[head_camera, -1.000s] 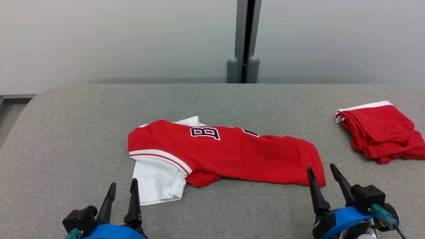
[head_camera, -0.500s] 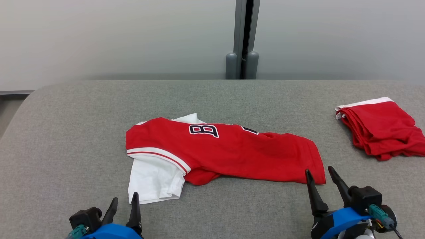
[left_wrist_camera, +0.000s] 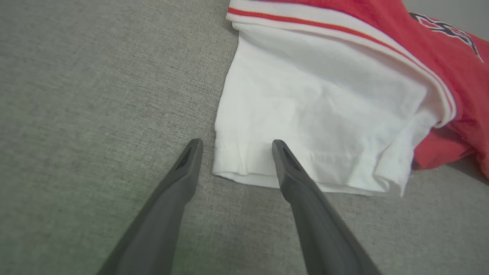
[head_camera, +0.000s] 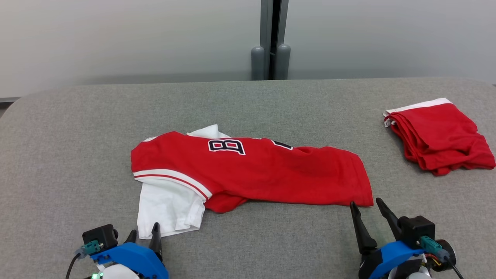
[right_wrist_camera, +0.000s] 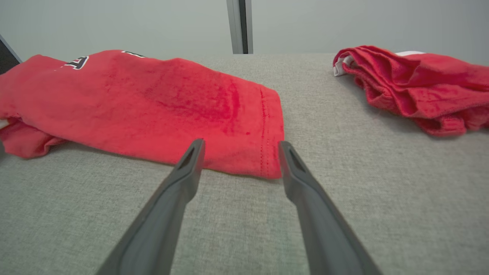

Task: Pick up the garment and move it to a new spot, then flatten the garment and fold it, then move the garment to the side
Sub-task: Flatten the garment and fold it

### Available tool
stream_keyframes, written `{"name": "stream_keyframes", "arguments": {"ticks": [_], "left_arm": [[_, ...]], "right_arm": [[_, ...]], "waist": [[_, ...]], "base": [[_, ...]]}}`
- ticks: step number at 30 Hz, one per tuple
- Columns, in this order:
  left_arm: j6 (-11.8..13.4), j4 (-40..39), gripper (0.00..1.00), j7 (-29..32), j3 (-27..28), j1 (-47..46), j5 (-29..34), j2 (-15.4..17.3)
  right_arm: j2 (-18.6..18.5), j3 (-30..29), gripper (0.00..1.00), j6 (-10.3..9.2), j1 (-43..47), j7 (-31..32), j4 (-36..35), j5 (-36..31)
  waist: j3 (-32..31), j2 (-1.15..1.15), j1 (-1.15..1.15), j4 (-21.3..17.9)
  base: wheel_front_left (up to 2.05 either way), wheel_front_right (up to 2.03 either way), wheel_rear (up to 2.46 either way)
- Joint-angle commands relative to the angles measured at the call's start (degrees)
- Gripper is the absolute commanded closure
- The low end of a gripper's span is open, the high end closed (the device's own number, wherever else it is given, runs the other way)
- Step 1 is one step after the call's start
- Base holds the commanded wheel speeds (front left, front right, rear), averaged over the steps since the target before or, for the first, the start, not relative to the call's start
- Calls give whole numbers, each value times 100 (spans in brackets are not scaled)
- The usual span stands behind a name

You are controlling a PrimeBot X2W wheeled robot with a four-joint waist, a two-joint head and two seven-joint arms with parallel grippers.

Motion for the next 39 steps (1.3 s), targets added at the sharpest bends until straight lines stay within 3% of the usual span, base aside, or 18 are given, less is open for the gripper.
{"name": "stream_keyframes", "arguments": {"ticks": [1,2,3,5,6,19,21,22,24,32,39], "left_arm": [[-18,105,0,89,-50,-26,-33,-31],[-48,145,2,122,-84,-38,-41,-48],[-69,175,35,151,-109,-48,-56,-70],[-122,186,93,124,-141,-65,-80,-123],[-142,180,100,88,-150,-73,-71,-137],[-200,-413,100,-580,-61,-156,-9,-37],[-206,-539,100,-634,-57,-120,-7,-25],[-211,-599,100,-667,-56,-98,-8,-19],[-218,-714,100,-688,-61,-67,-5,0],[-271,-1190,100,-753,-41,-121,-51,85],[-287,-2185,100,-745,126,-423,-13,381]], "right_arm": [[-10,-12,0,0,-124,-19,63,-35],[-10,-21,0,0,-134,-19,106,-54],[-10,-35,0,0,-154,-18,164,-63],[-10,-79,0,-1,-234,19,274,-116],[-10,-107,0,0,-280,55,327,-138],[-8,-702,0,0,-890,648,1330,-549],[-11,-660,55,0,-933,687,1434,-489],[-10,-641,65,0,-940,678,1475,-454],[-9,-598,100,-1,-964,648,1540,-399],[-11,-243,100,0,-1146,466,1389,196],[-9,200,100,0,-1227,427,399,788]], "waist": [[14,0,0,-8],[22,0,0,-11],[28,0,0,-9],[36,0,0,8],[40,0,0,23],[128,0,0,357],[133,0,0,381],[134,0,0,388],[134,0,0,389],[79,0,0,299],[-145,0,0,162]], "base": [[0,0,0],[0,0,0],[0,0,0],[0,0,0],[0,0,0],[0,0,0],[0,0,0],[0,0,0],[0,0,0],[0,0,0],[0,0,0]]}}
